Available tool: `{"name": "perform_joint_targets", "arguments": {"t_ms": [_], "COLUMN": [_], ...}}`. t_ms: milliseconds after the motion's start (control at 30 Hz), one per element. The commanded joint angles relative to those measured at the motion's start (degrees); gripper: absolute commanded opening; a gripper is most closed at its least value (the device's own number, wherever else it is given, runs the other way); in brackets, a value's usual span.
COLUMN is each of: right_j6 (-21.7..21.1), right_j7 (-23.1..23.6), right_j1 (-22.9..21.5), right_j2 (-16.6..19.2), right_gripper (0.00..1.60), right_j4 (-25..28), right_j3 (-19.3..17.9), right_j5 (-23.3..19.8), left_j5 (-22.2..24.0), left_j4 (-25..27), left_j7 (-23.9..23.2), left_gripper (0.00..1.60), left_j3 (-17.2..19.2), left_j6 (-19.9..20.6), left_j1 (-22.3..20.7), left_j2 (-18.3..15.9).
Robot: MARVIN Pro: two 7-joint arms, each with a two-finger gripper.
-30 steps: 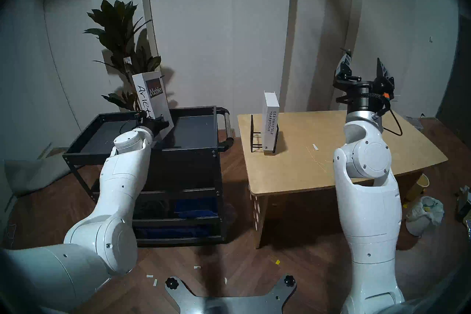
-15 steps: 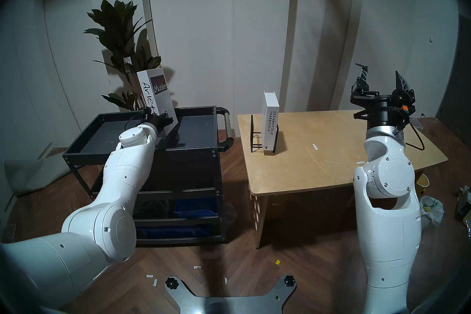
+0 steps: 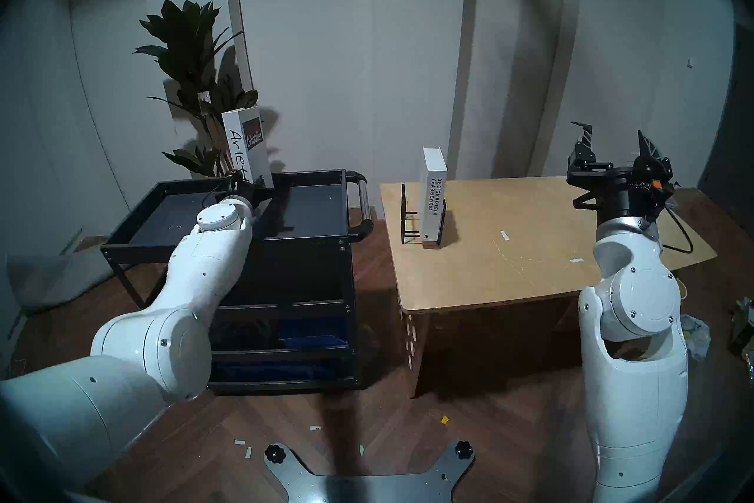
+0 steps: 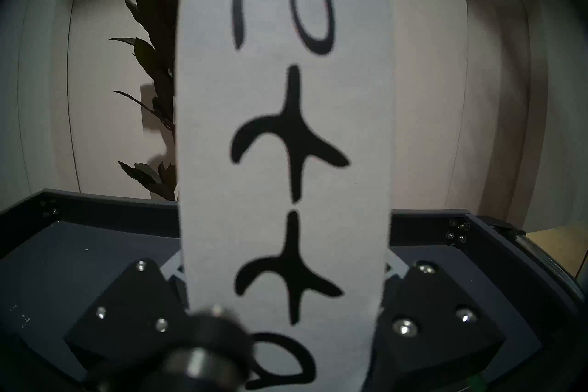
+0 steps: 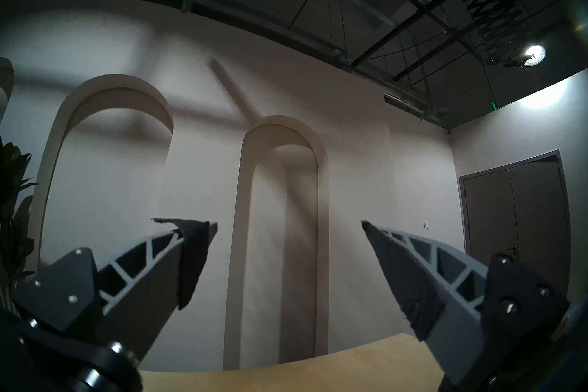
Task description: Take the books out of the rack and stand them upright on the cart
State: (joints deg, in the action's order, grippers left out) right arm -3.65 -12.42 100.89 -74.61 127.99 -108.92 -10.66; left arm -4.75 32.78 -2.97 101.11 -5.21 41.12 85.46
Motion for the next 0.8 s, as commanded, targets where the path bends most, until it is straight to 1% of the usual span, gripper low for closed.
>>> {"name": "perform_joint_targets", "arguments": {"t_ms": [0,100,267,300,367,400,567,633,733,767], "right_j6": [-2.1,-3.2,-5.6,-5.9,-6.8,-7.1,-8.3,-8.7,-9.3,-9.5], "right_j7": [-0.1,-0.1,-0.2,-0.1,-0.1,-0.1,0.0,0.1,0.1,0.1], "right_j1": [2.0,2.5,3.1,3.1,3.1,3.0,2.4,2.2,2.0,1.9], "right_j2": [-0.5,-0.6,-0.8,-0.8,-0.8,-0.8,-0.8,-0.7,-0.7,-0.7], "right_gripper": [1.6,1.6,1.6,1.6,1.6,1.6,1.6,1.6,1.6,1.6], "right_j4": [3.7,4.6,5.7,5.8,6.0,6.0,6.0,6.0,6.0,5.9], "right_j3": [-1.1,-1.5,-1.8,-1.8,-1.7,-1.6,-1.4,-1.3,-1.3,-1.4], "right_j5": [-0.5,-0.7,-1.3,-1.4,-1.8,-2.0,-2.7,-3.1,-3.5,-3.6], "left_j5": [-0.3,-0.3,-0.3,-0.1,-0.3,-0.6,-1.8,-1.8,-2.9,-3.2], "left_j4": [-4.1,-6.2,-9.6,-9.2,-10.6,-10.1,-11.1,-12.2,-12.9,-12.4], "left_j7": [2.0,2.7,4.0,4.2,4.7,5.5,7.4,7.9,8.7,8.8], "left_gripper": [0.0,0.0,0.0,0.0,0.0,0.0,0.0,0.0,0.0,0.0], "left_j3": [0.2,0.2,0.3,0.4,0.3,0.0,-1.0,-1.0,-2.1,-2.5], "left_j6": [-2.6,-2.9,-1.7,-1.5,-0.9,0.3,2.9,4.7,7.7,8.4], "left_j1": [-4.9,-6.2,-9.7,-9.6,-11.0,-11.0,-12.7,-14.0,-15.1,-14.8], "left_j2": [-1.1,-1.3,-1.2,-1.1,-1.0,-0.9,-1.0,-0.9,-1.1,-1.1]}}
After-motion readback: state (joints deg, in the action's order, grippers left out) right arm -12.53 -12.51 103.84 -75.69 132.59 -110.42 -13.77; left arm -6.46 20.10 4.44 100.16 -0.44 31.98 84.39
